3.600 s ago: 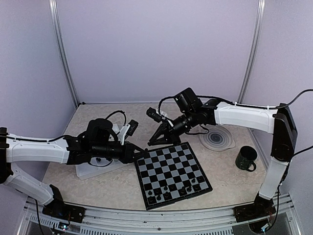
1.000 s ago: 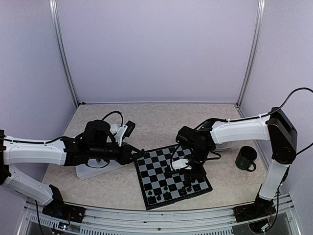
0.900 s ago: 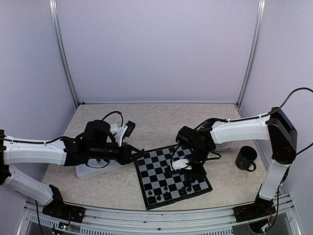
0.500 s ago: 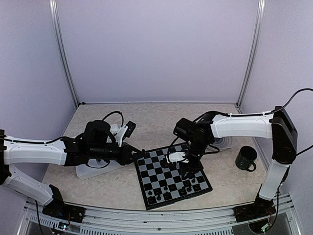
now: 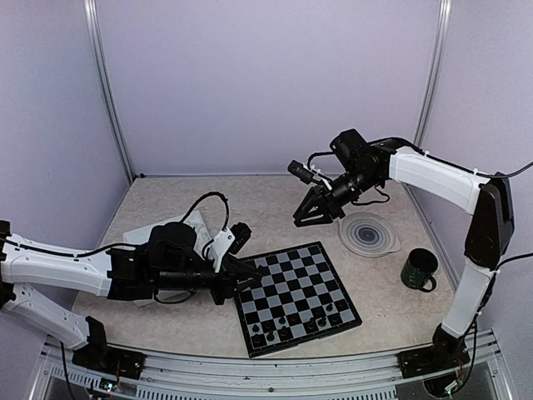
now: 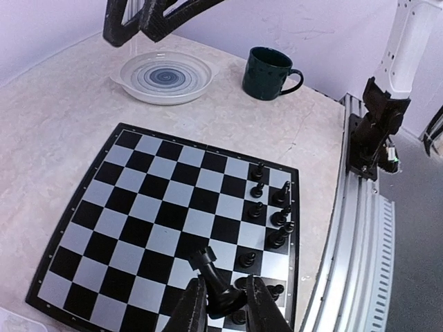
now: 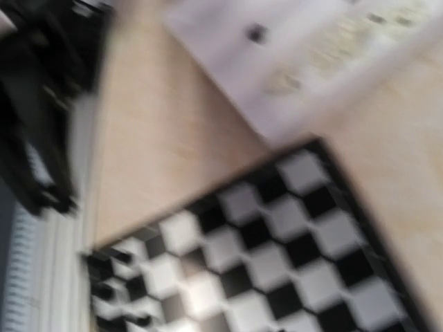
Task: Set up the chess pieces on the board
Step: Pass from the left arm to the right
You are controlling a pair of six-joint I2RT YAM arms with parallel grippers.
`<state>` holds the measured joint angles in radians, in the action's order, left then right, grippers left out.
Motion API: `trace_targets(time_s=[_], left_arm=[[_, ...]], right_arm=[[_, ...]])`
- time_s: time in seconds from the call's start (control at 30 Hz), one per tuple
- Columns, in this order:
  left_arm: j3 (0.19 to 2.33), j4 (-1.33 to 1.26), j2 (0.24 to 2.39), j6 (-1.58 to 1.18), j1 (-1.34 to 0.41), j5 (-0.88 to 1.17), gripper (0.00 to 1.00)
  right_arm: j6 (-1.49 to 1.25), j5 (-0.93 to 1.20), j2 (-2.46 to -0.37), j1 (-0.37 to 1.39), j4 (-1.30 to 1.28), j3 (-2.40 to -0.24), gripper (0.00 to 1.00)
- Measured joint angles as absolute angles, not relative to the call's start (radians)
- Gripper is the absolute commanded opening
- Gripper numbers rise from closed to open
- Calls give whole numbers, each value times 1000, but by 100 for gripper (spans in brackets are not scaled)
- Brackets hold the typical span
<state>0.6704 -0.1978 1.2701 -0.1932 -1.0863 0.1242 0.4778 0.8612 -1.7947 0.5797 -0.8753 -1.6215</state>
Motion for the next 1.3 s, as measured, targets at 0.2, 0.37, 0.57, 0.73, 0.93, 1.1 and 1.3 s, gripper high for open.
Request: trace_targets(time_s=[0.2, 0.37, 0.57, 0.73, 0.93, 1.1, 1.3], left_arm=[[680, -193, 1271, -76, -1162, -71, 18], [698, -196, 1287, -36, -1181, -151, 19], [717, -196, 1313, -6, -1195, -191, 19], [728, -195, 1322, 13, -1206, -211, 19], [730, -196, 1323, 19, -1206, -218, 19], [732, -195, 1333, 27, -1208, -218, 19], [743, -195, 1346, 32, -1208, -222, 19]], right_arm=[[413, 1058, -1868, 598, -873, -1622, 41], [391, 1120, -1896, 632, -875, -1621, 43], [371, 1142, -1925, 709, -878, -1624, 43], [370, 1146, -1976, 736, -898, -1653, 43], [368, 1151, -1989, 749, -912, -1666, 39], [362, 1165, -1998, 762, -915, -1688, 38], [357, 1174, -2006, 770, -916, -1693, 35]])
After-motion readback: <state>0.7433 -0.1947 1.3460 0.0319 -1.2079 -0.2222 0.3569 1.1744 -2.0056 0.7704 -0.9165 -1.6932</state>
